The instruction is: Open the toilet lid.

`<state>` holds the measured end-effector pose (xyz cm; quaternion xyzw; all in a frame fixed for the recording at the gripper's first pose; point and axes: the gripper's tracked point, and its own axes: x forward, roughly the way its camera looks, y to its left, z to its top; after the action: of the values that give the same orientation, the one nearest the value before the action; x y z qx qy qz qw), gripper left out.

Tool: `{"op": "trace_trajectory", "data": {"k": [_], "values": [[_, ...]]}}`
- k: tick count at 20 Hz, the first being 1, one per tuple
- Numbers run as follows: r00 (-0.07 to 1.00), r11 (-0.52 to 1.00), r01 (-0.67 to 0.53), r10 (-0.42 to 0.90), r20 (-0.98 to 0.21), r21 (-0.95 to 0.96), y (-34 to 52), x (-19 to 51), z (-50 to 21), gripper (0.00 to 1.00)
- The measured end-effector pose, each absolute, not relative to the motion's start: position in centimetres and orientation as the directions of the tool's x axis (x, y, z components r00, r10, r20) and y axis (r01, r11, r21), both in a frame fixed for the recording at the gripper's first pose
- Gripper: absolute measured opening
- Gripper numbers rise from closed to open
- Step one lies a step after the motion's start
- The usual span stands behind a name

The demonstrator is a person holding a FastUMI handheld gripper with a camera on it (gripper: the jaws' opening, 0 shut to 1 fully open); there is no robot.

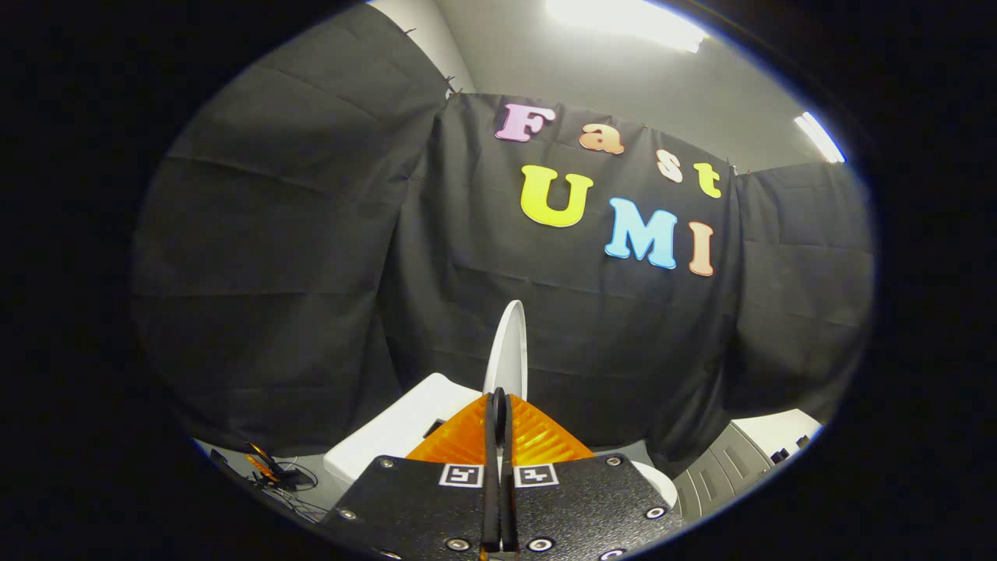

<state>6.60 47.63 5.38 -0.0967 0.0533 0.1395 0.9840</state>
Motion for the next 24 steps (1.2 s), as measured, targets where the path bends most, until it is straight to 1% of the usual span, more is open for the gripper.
{"op": "trace_trajectory", "data": {"k": [3,5,8,9,11,13,16,18,20,24], "values": [[0.947,0.929,-0.313,0.29,-0.136,-0.198,49.1,6.4,5.0,0.0],[0.949,0.928,-0.311,0.289,-0.13,-0.206,49.2,6.4,5.0,0.01],[0.941,0.925,-0.332,0.312,-0.132,-0.186,49.2,6.4,4.8,0.02],[0.933,0.92,-0.354,0.334,-0.136,-0.168,49.3,6.3,4.8,0.04],[0.901,0.899,-0.425,0.409,-0.146,-0.107,49.8,5.9,5.1,0.12],[0.888,0.889,-0.456,0.451,-0.088,-0.049,49.0,5.3,7.6,0.3],[0.875,0.875,-0.485,0.485,0.013,-0.004,47.1,4.5,11.5,0.9],[0.862,0.863,-0.505,0.503,0.057,0.011,45.8,4.6,13.2,0.94],[0.859,0.863,-0.505,0.502,0.105,0.007,43.1,4.8,15.5,0.95],[0.859,0.869,-0.494,0.486,0.159,0.015,37.7,6.3,17.4,0.95]]}}
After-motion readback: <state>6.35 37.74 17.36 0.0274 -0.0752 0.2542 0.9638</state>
